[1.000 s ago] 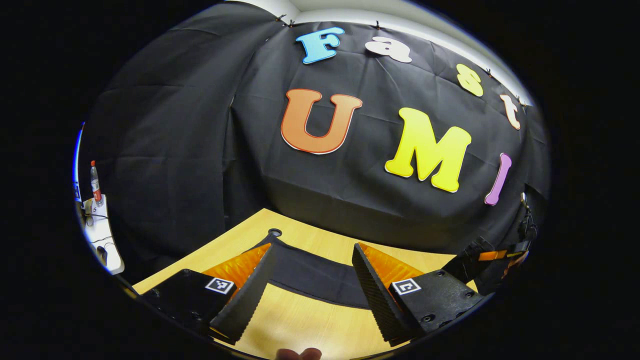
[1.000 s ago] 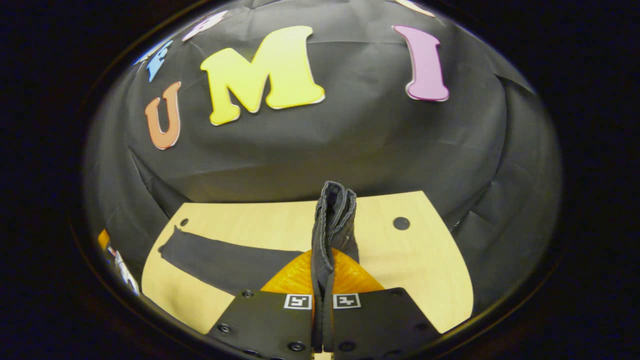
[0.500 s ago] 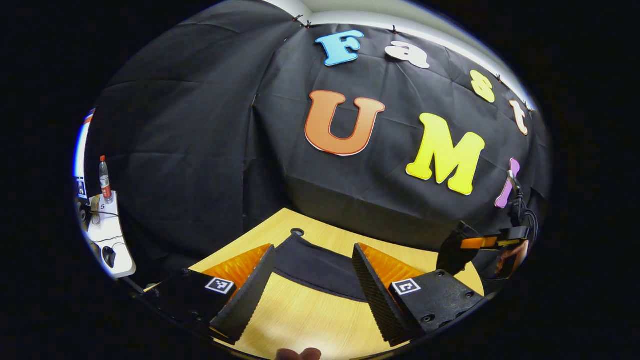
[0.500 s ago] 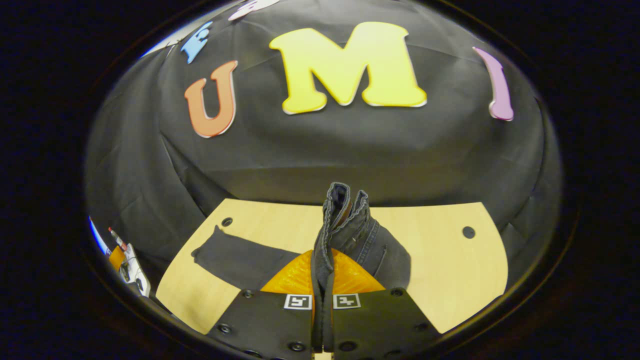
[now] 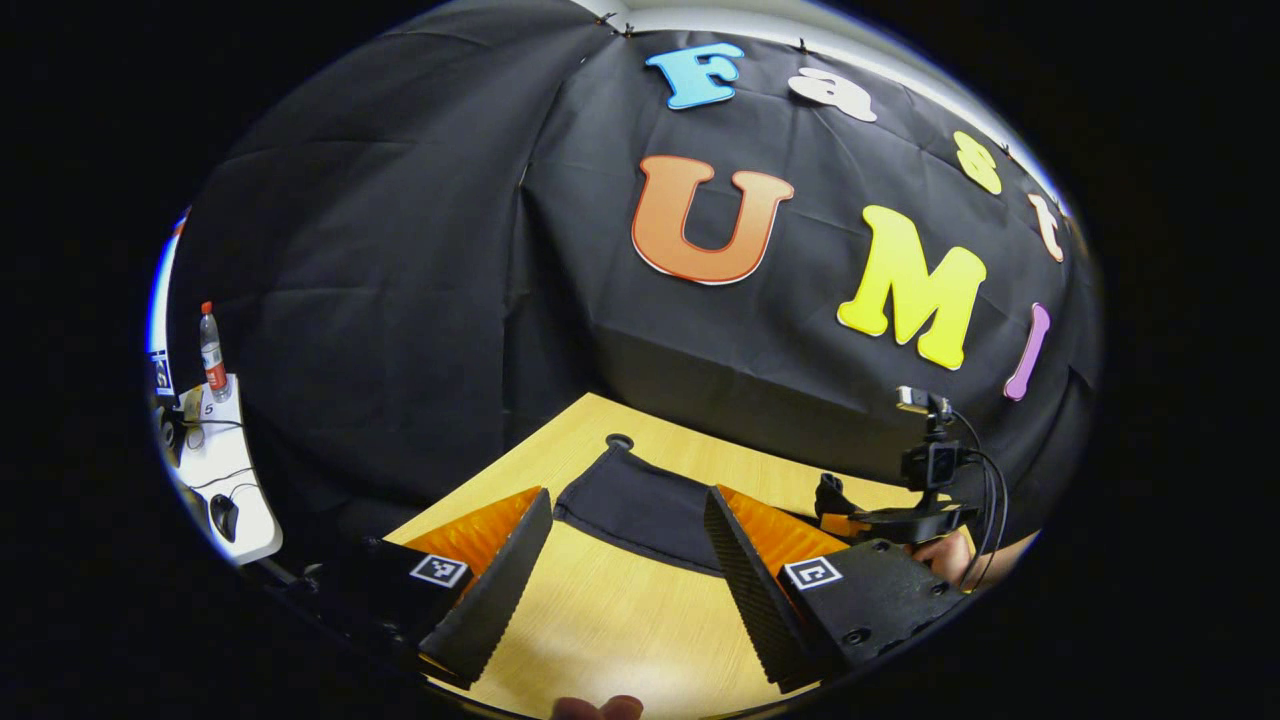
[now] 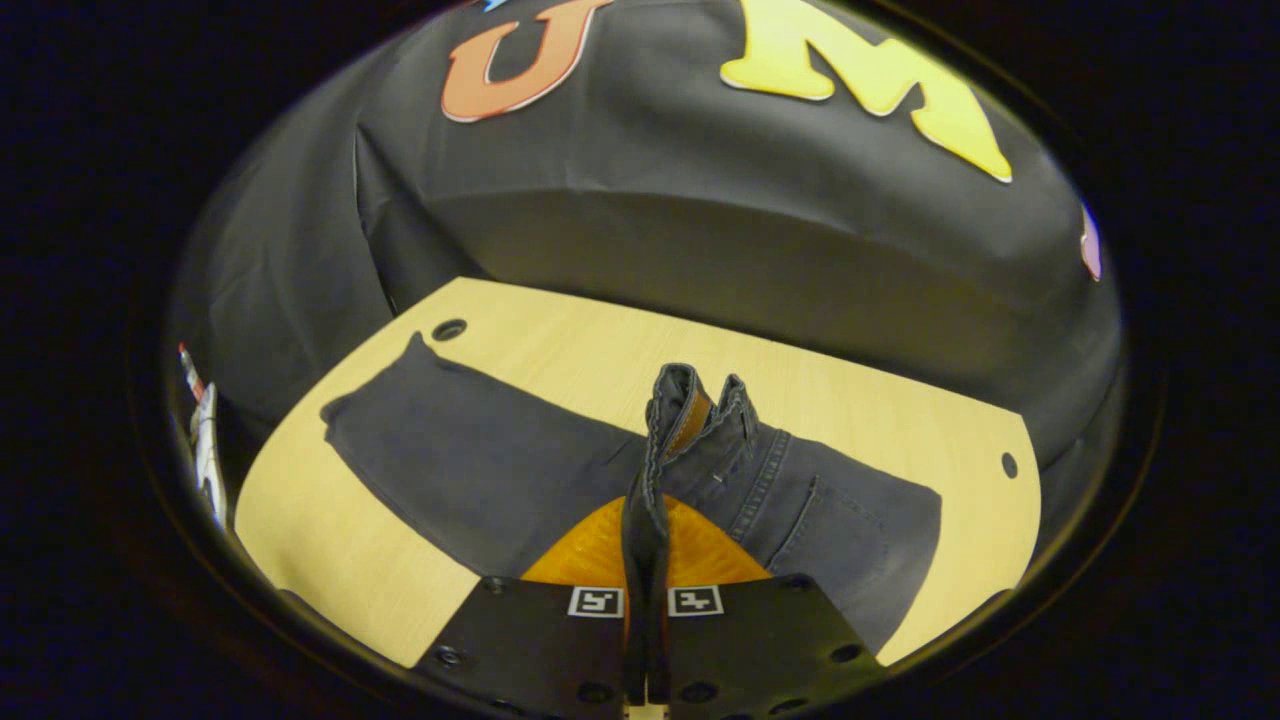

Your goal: Grasp the waist and the cuffs of the jeans and fold them to make the two legs overlap; first hold the waist and fold one-third of the jeans toward the cuffs, then hold the cuffs and fold the remaining one-third in the same direction to finish folding.

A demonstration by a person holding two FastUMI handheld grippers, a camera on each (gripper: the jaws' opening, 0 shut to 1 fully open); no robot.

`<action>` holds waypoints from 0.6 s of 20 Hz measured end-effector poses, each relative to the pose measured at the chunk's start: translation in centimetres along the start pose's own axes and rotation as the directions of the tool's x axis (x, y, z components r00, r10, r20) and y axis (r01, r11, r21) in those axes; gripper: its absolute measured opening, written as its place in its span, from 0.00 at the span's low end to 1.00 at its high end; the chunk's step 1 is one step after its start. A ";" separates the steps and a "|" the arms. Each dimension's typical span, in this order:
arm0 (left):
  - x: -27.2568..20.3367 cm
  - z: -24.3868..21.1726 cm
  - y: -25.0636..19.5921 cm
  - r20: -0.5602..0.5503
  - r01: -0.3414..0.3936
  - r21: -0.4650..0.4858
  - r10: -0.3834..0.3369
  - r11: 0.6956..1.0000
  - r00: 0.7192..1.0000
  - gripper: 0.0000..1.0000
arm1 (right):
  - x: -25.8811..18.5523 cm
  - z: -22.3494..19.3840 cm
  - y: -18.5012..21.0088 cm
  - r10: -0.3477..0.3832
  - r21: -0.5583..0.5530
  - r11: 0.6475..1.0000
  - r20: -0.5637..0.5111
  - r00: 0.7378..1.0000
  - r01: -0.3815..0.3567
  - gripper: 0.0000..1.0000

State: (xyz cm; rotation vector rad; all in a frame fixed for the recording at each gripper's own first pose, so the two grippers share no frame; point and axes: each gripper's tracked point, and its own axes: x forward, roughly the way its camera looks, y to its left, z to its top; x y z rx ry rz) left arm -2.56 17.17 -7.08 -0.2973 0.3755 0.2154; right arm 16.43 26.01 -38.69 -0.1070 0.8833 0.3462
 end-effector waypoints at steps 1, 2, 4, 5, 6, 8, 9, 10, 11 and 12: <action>0.3 -0.3 0.3 -0.010 0.000 -0.014 0.000 1.000 1.000 0.99 | 0.7 -0.5 0.6 0.001 -0.008 1.000 -0.013 1.000 -0.001 0.01; 0.6 -0.4 0.5 -0.018 -0.003 -0.029 0.003 1.000 1.000 0.99 | 1.3 -1.0 1.1 0.002 -0.024 1.000 -0.025 1.000 -0.002 0.04; 0.9 -0.9 0.7 -0.029 -0.003 -0.052 0.001 0.999 1.000 0.99 | 1.9 -1.3 2.6 0.030 -0.045 0.999 -0.028 0.999 -0.032 0.11; 1.2 -1.0 0.9 -0.035 0.000 -0.061 -0.002 0.998 0.999 0.99 | 2.0 -1.6 3.0 0.041 -0.057 0.997 -0.029 0.999 -0.042 0.12; 1.4 -1.2 1.0 -0.040 0.002 -0.067 -0.005 0.998 0.999 0.99 | 2.1 -1.8 3.3 0.042 -0.072 0.996 -0.039 0.998 -0.045 0.17; 1.9 -1.2 1.3 -0.051 0.007 -0.070 -0.011 0.998 0.999 0.99 | 2.0 -2.1 3.9 0.064 -0.077 0.995 -0.046 0.997 -0.067 0.22; 2.2 -1.3 1.6 -0.056 0.006 -0.071 -0.010 0.997 0.998 0.99 | 1.9 -2.2 4.0 0.073 -0.077 0.994 -0.049 0.996 -0.077 0.25; 2.5 -1.3 1.8 -0.054 0.006 -0.072 -0.010 0.997 0.998 0.99 | 1.7 -2.1 4.2 0.083 -0.076 0.993 -0.047 0.995 -0.086 0.28; 2.7 -1.2 2.0 -0.055 0.007 -0.075 -0.011 0.997 0.998 0.99 | 1.6 -2.1 5.0 0.114 -0.063 0.991 -0.041 0.993 -0.117 0.28; 3.0 -1.3 2.2 -0.054 0.008 -0.074 -0.012 0.997 0.998 0.99 | 1.3 -2.2 5.7 0.139 -0.057 0.988 -0.047 0.989 -0.142 0.42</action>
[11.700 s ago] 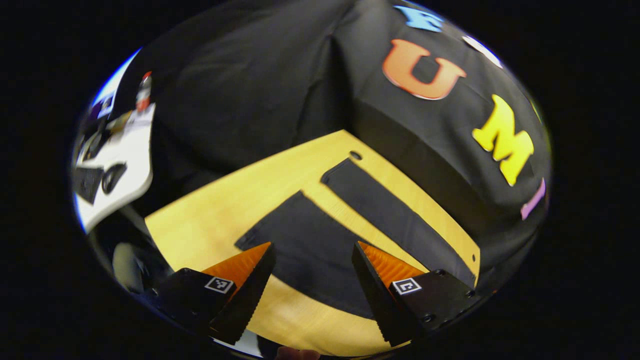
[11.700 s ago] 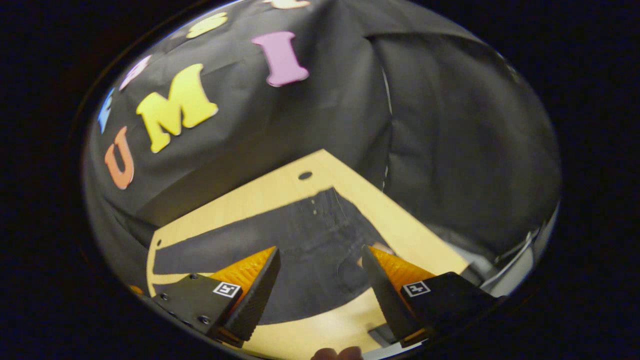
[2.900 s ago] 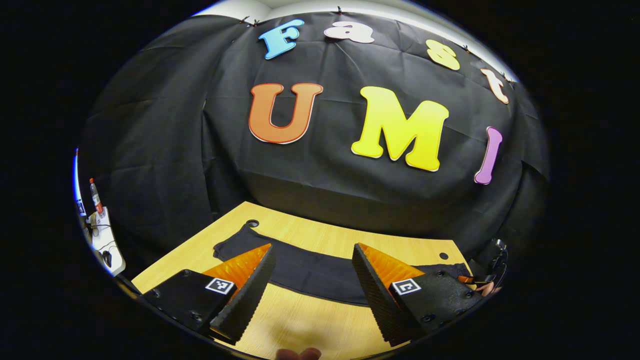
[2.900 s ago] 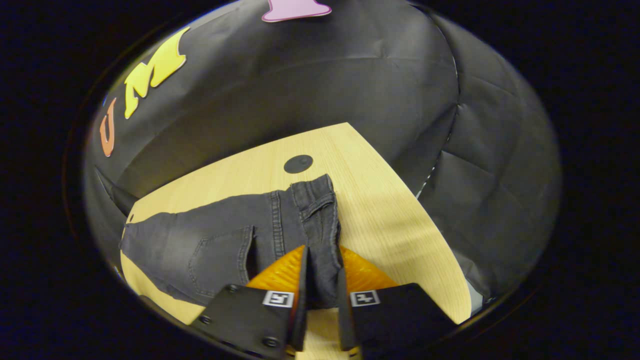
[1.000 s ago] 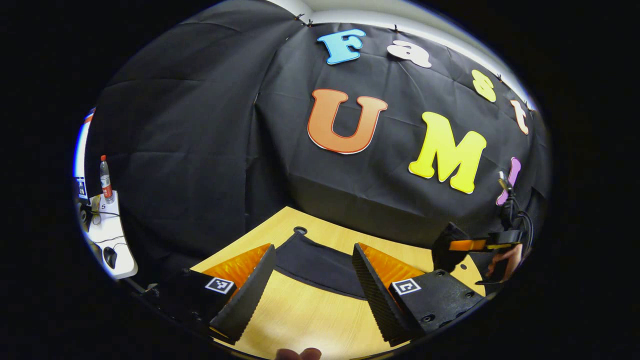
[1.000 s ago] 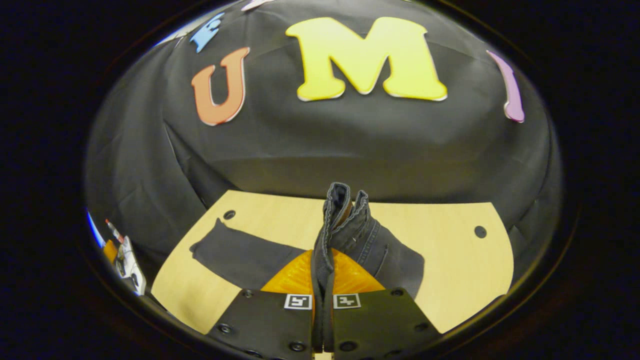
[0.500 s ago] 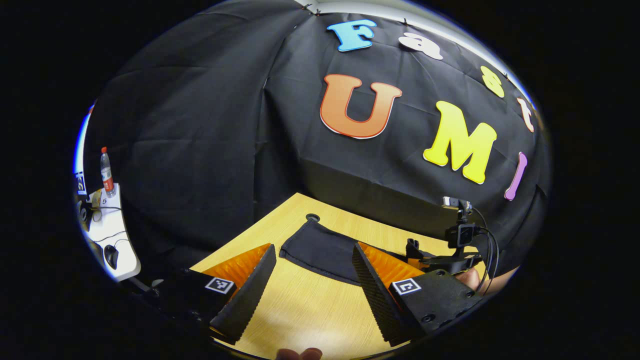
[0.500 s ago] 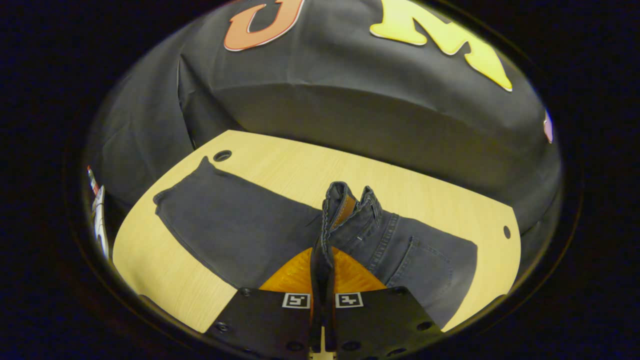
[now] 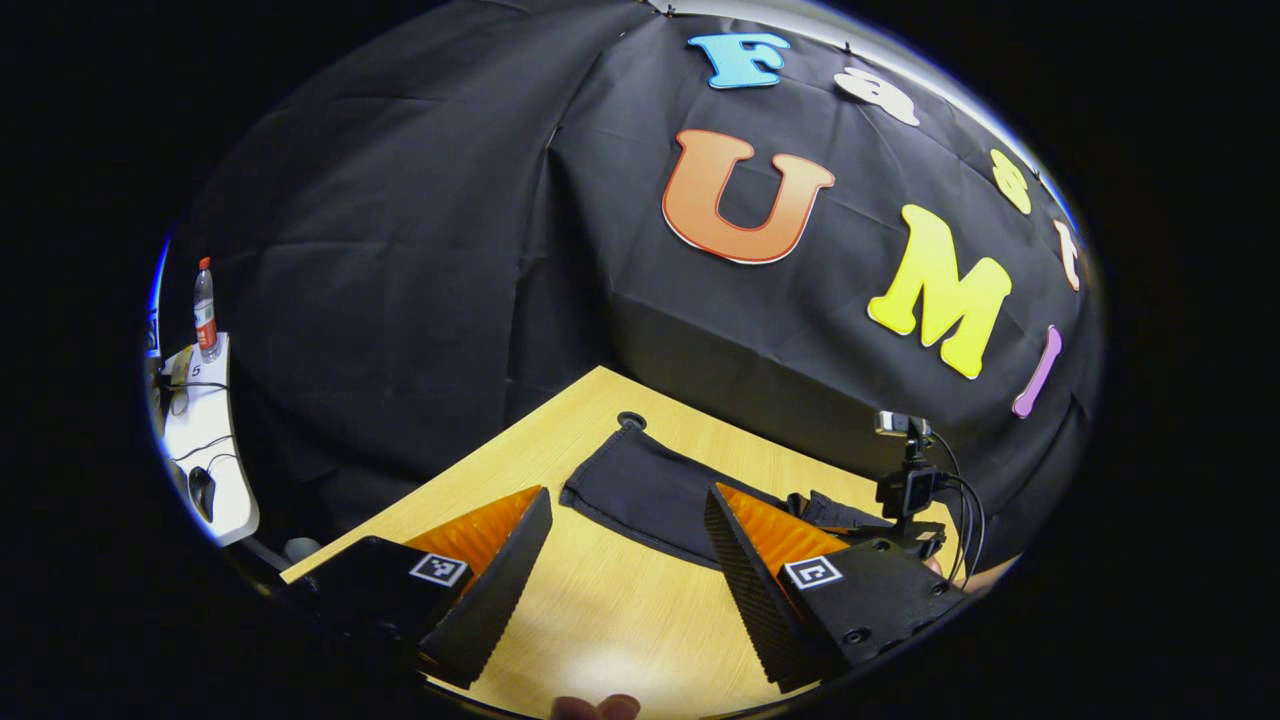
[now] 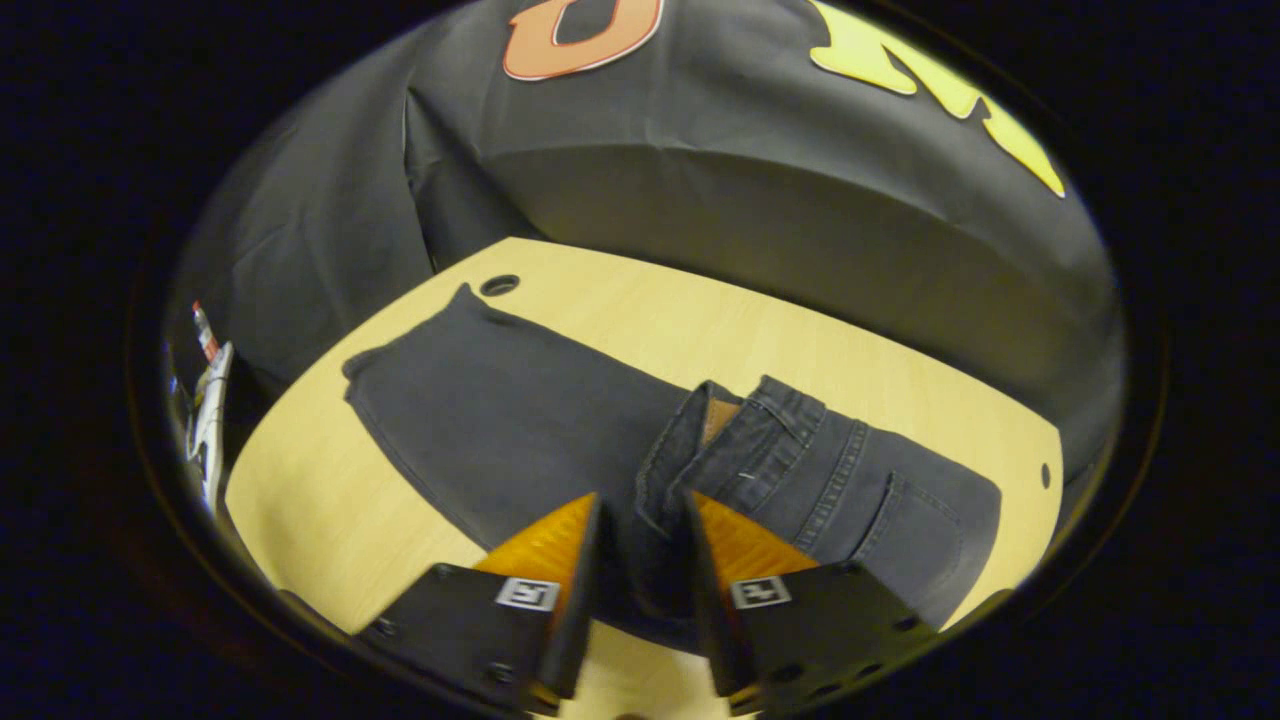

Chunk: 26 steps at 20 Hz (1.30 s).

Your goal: Grasp the waist and the cuffs of the jeans and fold them to make the two legs overlap; first hold the waist and fold one-third of the jeans toward the cuffs, then hold the cuffs and fold the remaining one-third in the same direction to finish folding.

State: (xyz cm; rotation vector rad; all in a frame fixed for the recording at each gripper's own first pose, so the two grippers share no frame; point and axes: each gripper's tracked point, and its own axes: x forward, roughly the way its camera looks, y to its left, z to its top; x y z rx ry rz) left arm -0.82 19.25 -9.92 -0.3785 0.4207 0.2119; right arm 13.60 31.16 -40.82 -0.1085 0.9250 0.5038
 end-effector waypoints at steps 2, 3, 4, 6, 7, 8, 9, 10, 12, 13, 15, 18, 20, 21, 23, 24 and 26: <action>0.6 -0.3 0.4 -0.004 0.000 0.007 0.000 1.000 1.000 0.99 | -0.9 0.3 1.0 0.028 -0.029 0.999 0.007 1.000 -0.027 0.70; 0.9 -0.4 0.3 -0.008 0.007 0.006 -0.007 1.000 1.000 0.99 | -1.6 0.6 1.3 0.037 -0.045 0.998 0.027 0.999 -0.036 0.84; 1.1 -0.5 0.2 -0.011 0.012 0.004 -0.012 1.000 1.000 0.99 | -2.6 1.0 1.8 0.051 -0.050 0.998 0.049 0.997 -0.049 0.89; 1.7 -0.9 0.2 -0.021 0.018 -0.011 -0.019 1.000 1.000 0.99 | -4.6 1.5 2.6 0.087 -0.040 0.996 0.068 0.994 -0.085 0.96; 2.1 -1.2 0.1 -0.031 0.023 -0.029 -0.024 0.999 0.999 0.99 | -6.3 1.5 2.9 0.105 -0.037 0.994 0.074 0.992 -0.103 0.94; 2.7 -1.7 -0.1 -0.042 0.034 -0.058 -0.037 0.998 0.998 0.99 | -8.1 1.8 2.9 0.117 -0.041 0.993 0.088 0.989 -0.113 0.94; 3.4 -2.3 -0.1 -0.058 0.045 -0.099 -0.051 0.994 0.997 0.99 | -10.0 2.2 2.6 0.126 -0.044 0.992 0.108 0.986 -0.122 0.98; 4.1 -3.0 0.0 -0.072 0.056 -0.155 -0.068 0.986 0.995 0.99 | -12.1 2.4 2.4 0.134 -0.044 0.991 0.124 0.983 -0.129 0.94; 5.8 -4.1 0.3 -0.103 0.067 -0.305 -0.103 0.950 0.989 0.99 | -15.9 1.4 2.1 0.160 0.010 0.987 0.121 0.980 -0.162 0.94; 6.9 -4.7 0.5 -0.121 0.065 -0.382 -0.119 0.922 0.985 0.99 | -17.9 0.5 2.2 0.179 0.040 0.982 0.110 0.978 -0.185 0.98; 8.8 -6.7 1.3 -0.165 0.032 -0.486 -0.128 0.873 0.978 0.99 | -21.2 -1.1 0.3 0.169 0.053 0.983 0.100 0.981 -0.174 0.98; 11.7 -8.2 2.3 -0.195 0.004 -0.576 -0.142 0.817 0.971 0.99 | -25.0 -2.6 -3.8 0.105 0.079 0.991 0.089 0.990 -0.112 0.98; 14.0 -8.6 2.2 -0.183 -0.005 -0.655 -0.153 0.755 0.971 0.99 | -27.3 -2.7 -7.5 0.029 0.131 0.991 0.095 0.995 -0.042 0.98; 14.8 -8.7 2.5 -0.180 -0.018 -0.698 -0.151 0.716 0.972 0.99 | -28.0 -2.8 -8.8 -0.002 0.162 0.987 0.102 0.995 -0.015 0.98; 16.7 -9.2 3.1 -0.178 -0.049 -0.780 -0.146 0.624 0.973 1.00 | -29.5 -2.8 -11.5 -0.058 0.227 0.973 0.109 0.992 0.032 0.94; 17.6 -9.4 3.3 -0.179 -0.071 -0.811 -0.131 0.580 0.975 0.99 | -30.2 -3.0 -12.7 -0.077 0.258 0.965 0.110 0.991 0.046 0.94; 18.9 -8.8 3.6 -0.159 -0.070 -0.850 -0.128 0.522 0.979 0.98 | -31.1 -3.3 -13.4 -0.095 0.296 0.954 0.116 0.989 0.057 0.98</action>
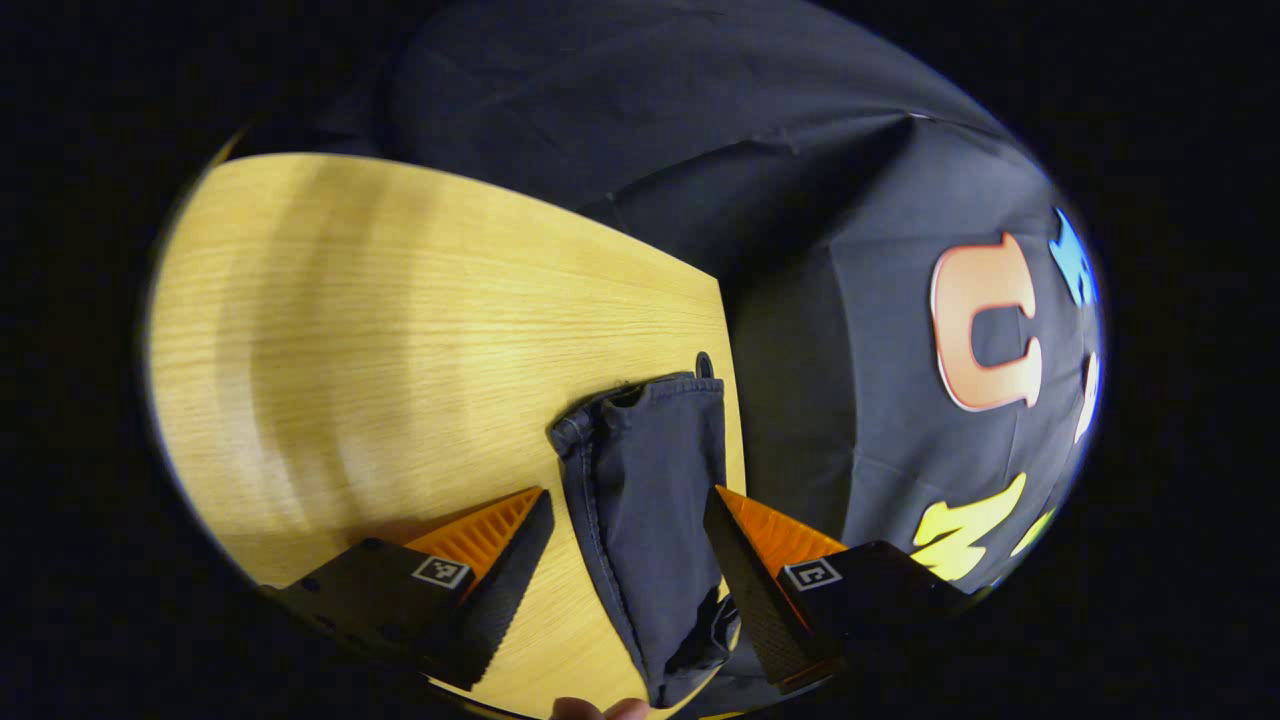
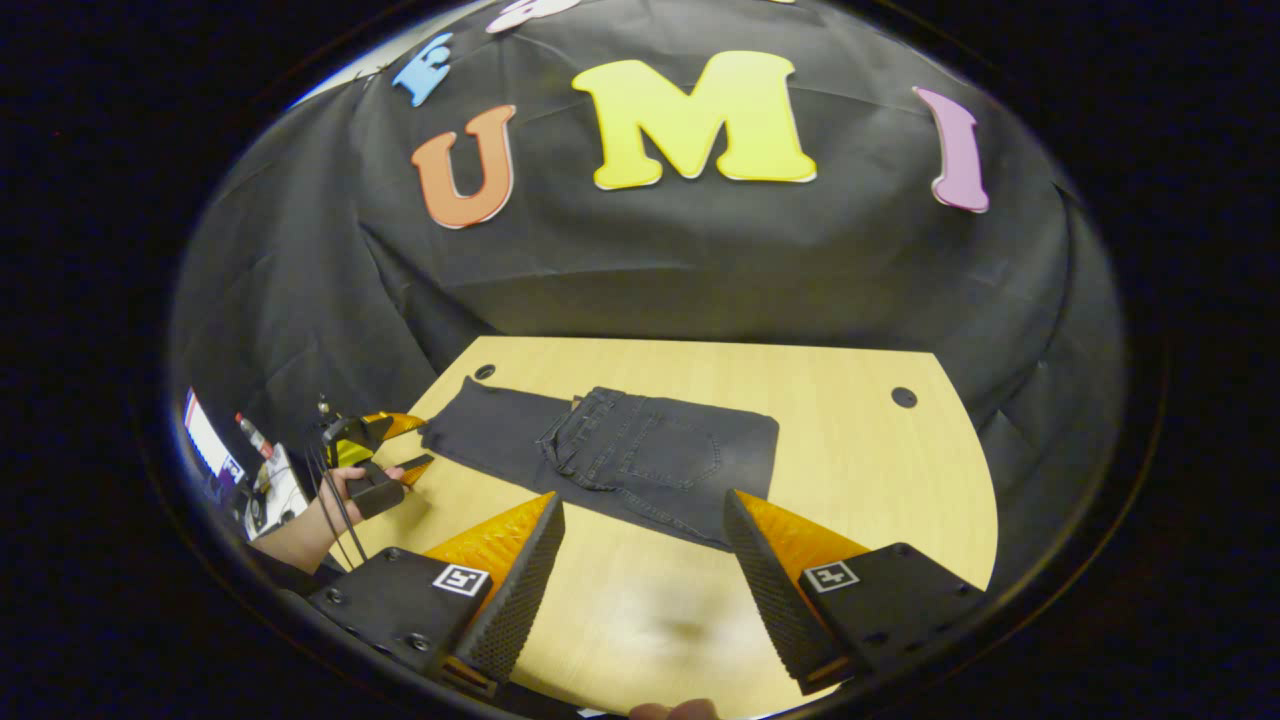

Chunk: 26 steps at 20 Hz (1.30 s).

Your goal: Grasp the waist and the cuffs of the jeans and fold them to make the two legs overlap; first hold the waist and fold one-third of the jeans toward the cuffs, then hold the cuffs and fold the remaining one-third in the same direction to finish folding.

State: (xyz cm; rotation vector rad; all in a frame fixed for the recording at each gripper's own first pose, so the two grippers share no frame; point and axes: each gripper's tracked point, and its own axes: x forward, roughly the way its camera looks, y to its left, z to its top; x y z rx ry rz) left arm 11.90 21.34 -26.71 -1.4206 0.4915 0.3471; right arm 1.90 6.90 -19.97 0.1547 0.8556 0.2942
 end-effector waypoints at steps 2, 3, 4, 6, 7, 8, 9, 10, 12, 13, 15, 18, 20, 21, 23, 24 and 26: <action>1.0 0.0 -0.1 -0.003 -0.006 0.019 0.006 1.000 1.000 0.96 | -0.5 0.1 -0.9 -0.019 0.001 1.000 0.009 1.000 0.019 0.98; 1.3 -0.2 -0.3 -0.006 -0.010 0.037 0.010 0.999 1.000 0.96 | -0.7 -0.1 -1.1 -0.019 0.004 1.000 0.010 1.000 0.019 0.98; 1.4 -0.4 -0.3 -0.009 -0.012 0.057 0.012 0.998 1.000 0.96 | -0.7 -0.3 -1.2 -0.021 0.006 1.000 0.007 1.000 0.021 0.98; 1.7 -0.3 -0.4 -0.003 0.000 0.067 0.000 0.998 1.000 0.96 | -0.4 -0.8 -1.5 -0.023 0.014 1.000 -0.007 1.000 0.023 0.94; 2.2 -0.2 -0.5 0.001 0.005 0.059 -0.005 0.998 1.000 0.94 | -0.3 -1.1 -1.6 -0.023 0.018 1.000 -0.014 1.000 0.023 0.94; 2.5 -0.1 -0.3 0.005 0.010 0.045 -0.010 0.999 1.000 0.92 | -0.2 -1.2 -1.8 -0.025 0.024 0.999 -0.019 0.999 0.026 0.98; 2.8 0.0 0.4 0.007 -0.003 0.034 0.003 0.999 1.000 0.95 | -0.1 -1.3 -1.8 -0.024 0.034 0.999 -0.023 0.999 0.025 0.98; 3.3 -0.3 0.7 0.000 0.001 0.021 -0.001 1.000 1.000 0.70 | -0.1 -1.3 -1.8 -0.023 0.044 0.999 -0.027 0.999 0.024 0.94; 3.6 -0.2 1.1 0.001 0.004 -0.004 -0.004 1.000 1.000 0.44 | -0.1 -1.7 -2.0 -0.028 0.041 0.999 -0.033 0.999 0.029 0.98; 3.8 -0.1 1.2 0.004 0.007 -0.007 -0.007 1.000 1.000 0.27 | -0.3 -1.9 -1.9 -0.029 0.036 0.999 -0.035 0.999 0.030 0.98; 4.0 -0.3 1.4 0.004 0.001 0.005 -0.001 1.000 1.000 0.18 | -0.7 -2.4 -2.1 -0.030 0.031 0.999 -0.040 0.999 0.031 0.98; 3.6 -0.4 0.5 0.024 0.002 0.047 -0.003 0.999 1.000 0.10 | -1.2 -2.7 -2.3 -0.034 0.042 0.998 -0.034 0.999 0.036 0.94; 3.0 -0.6 -1.2 0.043 0.021 0.112 -0.026 0.994 0.999 0.08 | -2.0 -2.5 -3.0 -0.062 0.018 0.998 -0.001 0.998 0.062 0.94; 2.6 -0.8 -2.4 0.047 0.041 0.144 -0.048 0.989 0.998 0.08 | -2.6 -2.3 -3.3 -0.080 0.002 0.997 0.023 0.997 0.080 0.94; 1.4 -1.6 -5.1 0.048 0.082 0.236 -0.096 0.968 0.994 0.07 | -3.7 -1.3 -4.1 -0.116 -0.024 0.993 0.088 0.989 0.118 0.96; 0.8 -2.2 -6.4 0.048 0.093 0.297 -0.113 0.950 0.992 0.07 | -4.2 -0.8 -4.4 -0.131 -0.028 0.990 0.121 0.984 0.135 0.94; -0.5 -3.9 -9.5 0.039 0.136 0.406 -0.166 0.904 0.985 0.07 | -5.3 0.0 -4.5 -0.133 -0.021 0.990 0.168 0.977 0.138 0.94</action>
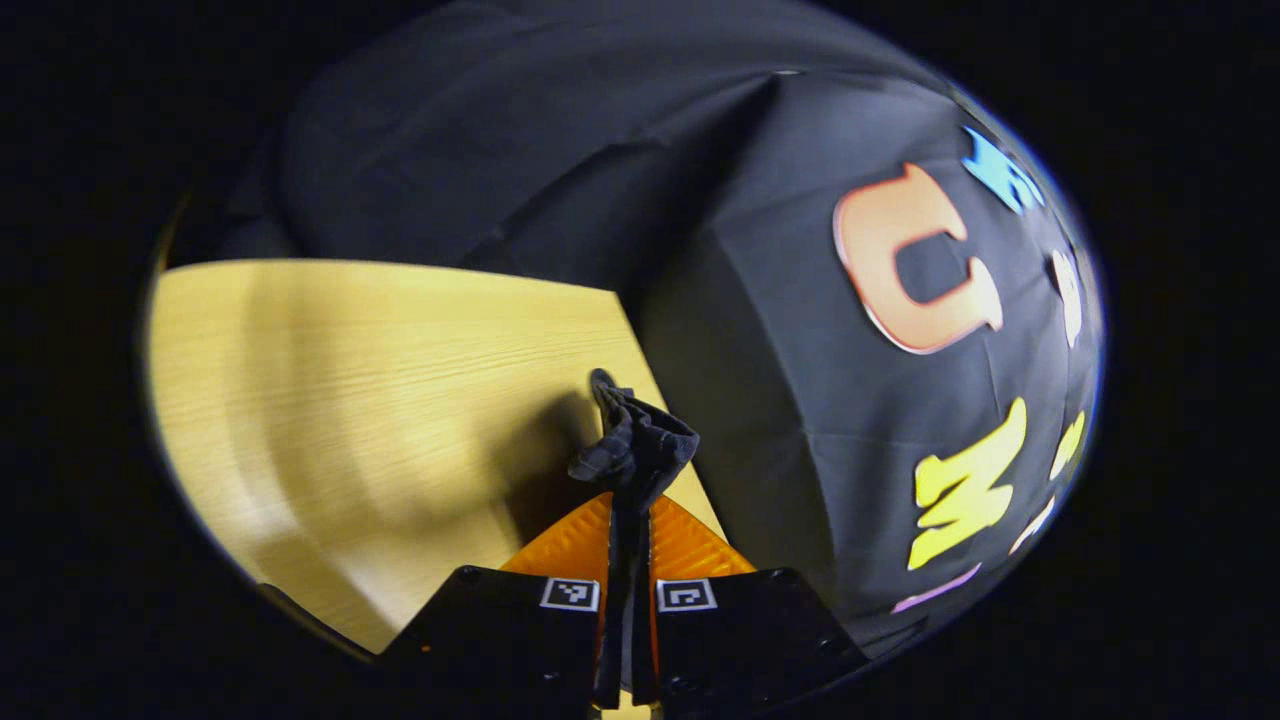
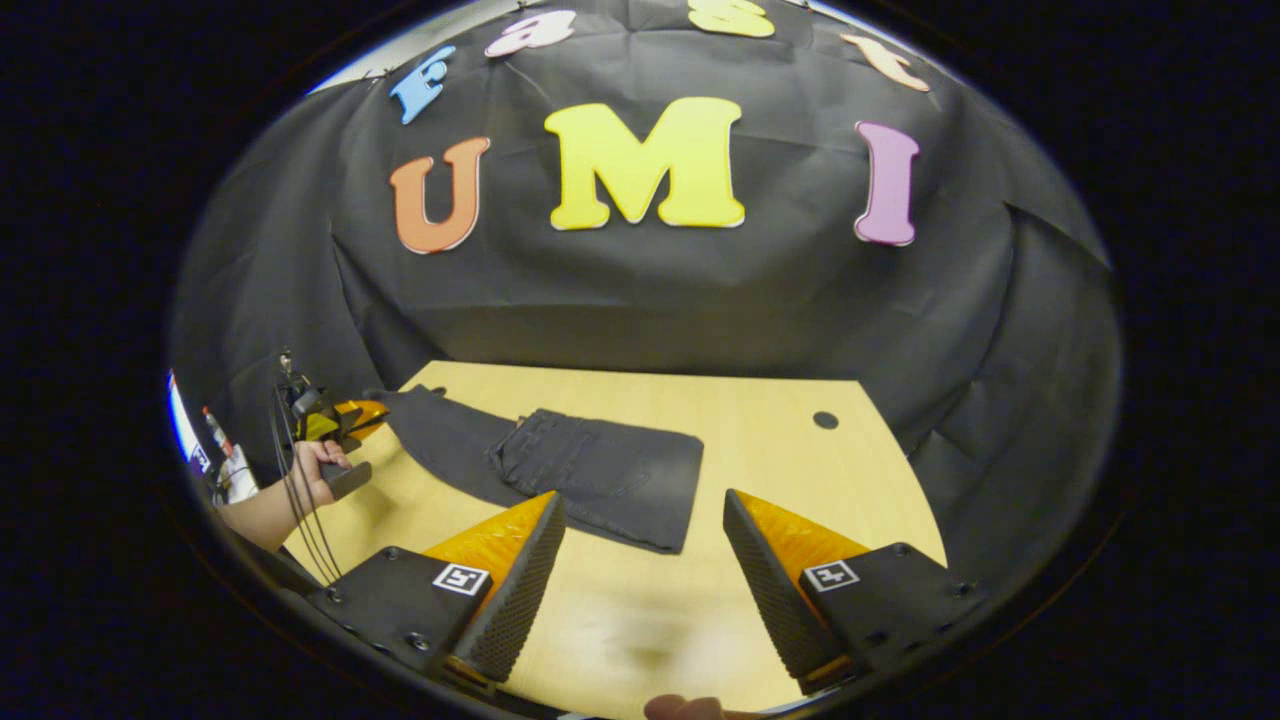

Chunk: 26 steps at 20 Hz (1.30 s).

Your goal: Grasp the waist and the cuffs of the jeans and fold them to make the two legs overlap; first hold the waist and fold one-third of the jeans toward the cuffs, then hold the cuffs and fold the remaining one-third in the same direction to finish folding.

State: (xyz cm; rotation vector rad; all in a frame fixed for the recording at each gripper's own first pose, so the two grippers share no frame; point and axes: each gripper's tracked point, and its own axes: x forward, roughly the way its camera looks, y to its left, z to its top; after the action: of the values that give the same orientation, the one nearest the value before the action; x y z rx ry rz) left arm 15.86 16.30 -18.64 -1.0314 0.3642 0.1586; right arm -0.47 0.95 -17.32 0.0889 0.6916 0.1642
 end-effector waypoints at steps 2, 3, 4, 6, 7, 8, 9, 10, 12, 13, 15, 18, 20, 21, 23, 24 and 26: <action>-0.6 -1.0 -4.0 -0.004 0.040 0.128 -0.040 0.991 0.999 0.07 | -0.7 -0.1 -0.6 -0.001 0.014 1.000 0.018 1.000 0.001 0.98; -0.8 -1.7 -6.4 -0.009 0.068 0.183 -0.067 0.981 0.998 0.07 | -1.2 -0.1 -0.9 -0.004 0.024 1.000 0.025 1.000 0.003 0.98; -1.3 -2.6 -8.7 -0.014 0.094 0.240 -0.094 0.966 0.995 0.07 | -1.6 -0.1 -1.3 -0.008 0.034 0.999 0.031 0.999 0.007 0.98; -2.2 -5.1 -13.0 -0.028 0.152 0.361 -0.152 0.920 0.988 0.07 | -2.8 0.1 -2.3 -0.029 0.048 0.999 0.047 0.998 0.027 0.94; -2.4 -6.4 -14.9 -0.041 0.181 0.423 -0.180 0.888 0.983 0.07 | -3.4 0.2 -2.9 -0.042 0.055 0.998 0.056 0.998 0.039 0.98; -2.3 -8.1 -16.7 -0.056 0.203 0.487 -0.201 0.850 0.978 0.07 | -4.1 0.2 -3.7 -0.058 0.065 0.996 0.063 0.996 0.054 0.98; -4.0 -9.9 -17.7 -0.071 0.217 0.545 -0.213 0.810 0.974 0.07 | -4.8 -0.1 -4.7 -0.072 0.080 0.995 0.063 0.995 0.067 0.98; -4.0 -12.3 -18.8 -0.091 0.235 0.591 -0.226 0.772 0.970 0.07 | -5.4 -0.4 -5.7 -0.088 0.101 0.992 0.062 0.994 0.081 0.98; -4.6 -16.4 -20.4 -0.134 0.275 0.658 -0.251 0.701 0.959 0.07 | -6.5 -0.3 -7.2 -0.125 0.138 0.984 0.072 0.990 0.115 0.98; -4.9 -17.8 -21.2 -0.153 0.292 0.682 -0.259 0.671 0.954 0.07 | -7.1 -0.9 -8.3 -0.145 0.152 0.980 0.072 0.987 0.133 0.94; -4.4 -21.7 -21.5 -0.196 0.315 0.722 -0.255 0.616 0.947 0.07 | -7.9 -2.0 -9.8 -0.179 0.173 0.971 0.056 0.982 0.167 0.94; -3.6 -27.3 -19.9 -0.217 0.304 0.790 -0.221 0.532 0.951 0.07 | -8.5 -4.2 -12.2 -0.226 0.191 0.957 0.011 0.974 0.220 0.94; -2.8 -30.7 -18.5 -0.253 0.316 0.809 -0.190 0.496 0.948 0.07 | -8.7 -5.5 -13.4 -0.247 0.207 0.947 -0.023 0.969 0.247 0.98; -2.4 -32.4 -17.5 -0.263 0.312 0.823 -0.168 0.475 0.950 0.07 | -8.6 -5.9 -13.8 -0.251 0.212 0.944 -0.036 0.967 0.253 0.94; -1.7 -34.5 -15.7 -0.278 0.304 0.837 -0.125 0.455 0.952 0.07 | -8.1 -6.5 -14.5 -0.259 0.209 0.941 -0.058 0.964 0.266 0.94; -1.1 -35.2 -14.8 -0.279 0.294 0.840 -0.101 0.457 0.955 0.07 | -7.9 -6.6 -14.7 -0.259 0.206 0.941 -0.066 0.964 0.267 0.98; -0.1 -35.9 -13.1 -0.284 0.276 0.829 -0.059 0.486 0.957 0.07 | -7.3 -6.7 -14.8 -0.253 0.197 0.945 -0.069 0.965 0.261 0.98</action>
State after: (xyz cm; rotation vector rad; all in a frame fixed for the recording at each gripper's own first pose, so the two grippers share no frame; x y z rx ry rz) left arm 11.73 -21.26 -24.55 -0.0421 0.4670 -0.3206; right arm -8.49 -14.74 -19.89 0.1918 0.7552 -0.1576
